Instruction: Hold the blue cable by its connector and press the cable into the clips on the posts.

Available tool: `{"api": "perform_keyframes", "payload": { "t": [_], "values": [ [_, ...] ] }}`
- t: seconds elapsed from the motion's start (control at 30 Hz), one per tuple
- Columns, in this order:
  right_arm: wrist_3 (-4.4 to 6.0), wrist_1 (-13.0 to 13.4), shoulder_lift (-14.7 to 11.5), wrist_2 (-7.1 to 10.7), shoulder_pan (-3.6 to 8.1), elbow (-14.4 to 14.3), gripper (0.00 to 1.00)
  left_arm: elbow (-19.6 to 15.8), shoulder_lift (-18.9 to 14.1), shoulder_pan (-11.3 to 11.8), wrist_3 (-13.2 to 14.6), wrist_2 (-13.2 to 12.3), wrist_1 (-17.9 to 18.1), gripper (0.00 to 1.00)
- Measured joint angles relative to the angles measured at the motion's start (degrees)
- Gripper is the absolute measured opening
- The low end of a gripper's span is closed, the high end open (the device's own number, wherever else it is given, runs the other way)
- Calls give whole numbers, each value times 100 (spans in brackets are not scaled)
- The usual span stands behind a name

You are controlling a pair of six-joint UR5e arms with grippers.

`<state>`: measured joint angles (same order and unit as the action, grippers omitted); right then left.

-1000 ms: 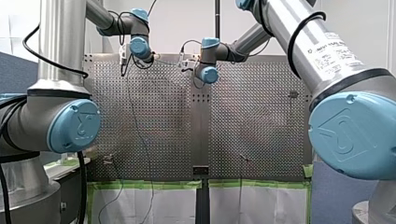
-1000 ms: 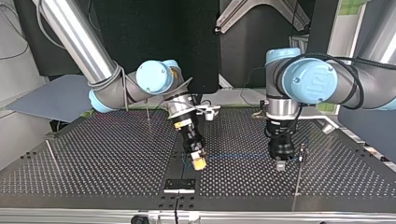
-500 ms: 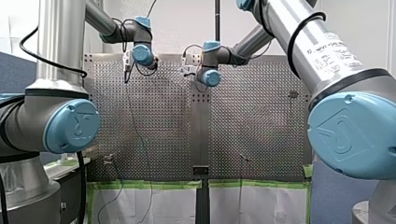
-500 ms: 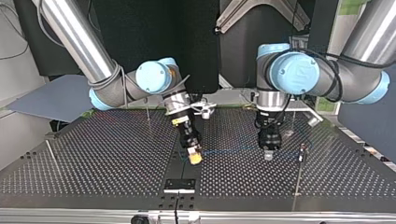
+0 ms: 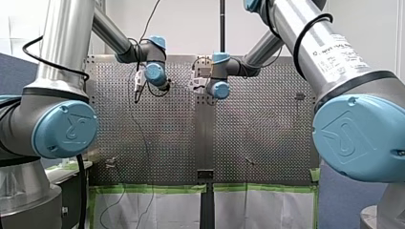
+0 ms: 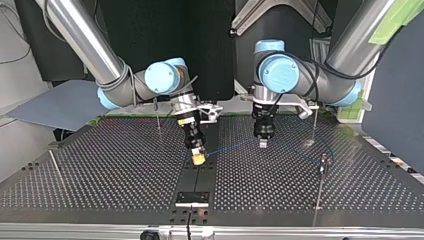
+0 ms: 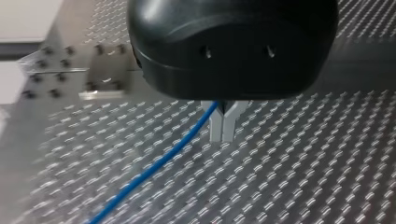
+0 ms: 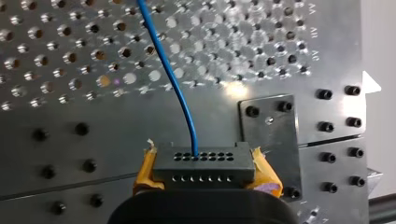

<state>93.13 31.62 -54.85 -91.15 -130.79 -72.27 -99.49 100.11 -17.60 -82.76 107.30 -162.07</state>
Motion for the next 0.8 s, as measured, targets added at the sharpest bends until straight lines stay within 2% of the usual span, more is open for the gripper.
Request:
{"api": "perform_keyframes", "payload": {
  "t": [0.13, 0.27, 0.37, 0.6, 0.8],
  "values": [
    [-38, 178, 3, -10, -30, -179, 0, -161, 161, -123, -5, 21, 161, 0],
    [-157, 368, 4, -61, -47, -368, 0, -337, 337, -270, -27, 59, 336, 0],
    [-200, 506, 4, -109, -20, -507, 0, -458, 459, -346, -66, 114, 460, 0],
    [-80, 821, 11, -291, 61, -822, 0, -663, 779, -429, -129, 246, 781, 0],
    [-100, 1112, 166, -381, 45, -1112, 0, -774, 1060, -516, -160, 307, 1059, 0]
  ]
}}
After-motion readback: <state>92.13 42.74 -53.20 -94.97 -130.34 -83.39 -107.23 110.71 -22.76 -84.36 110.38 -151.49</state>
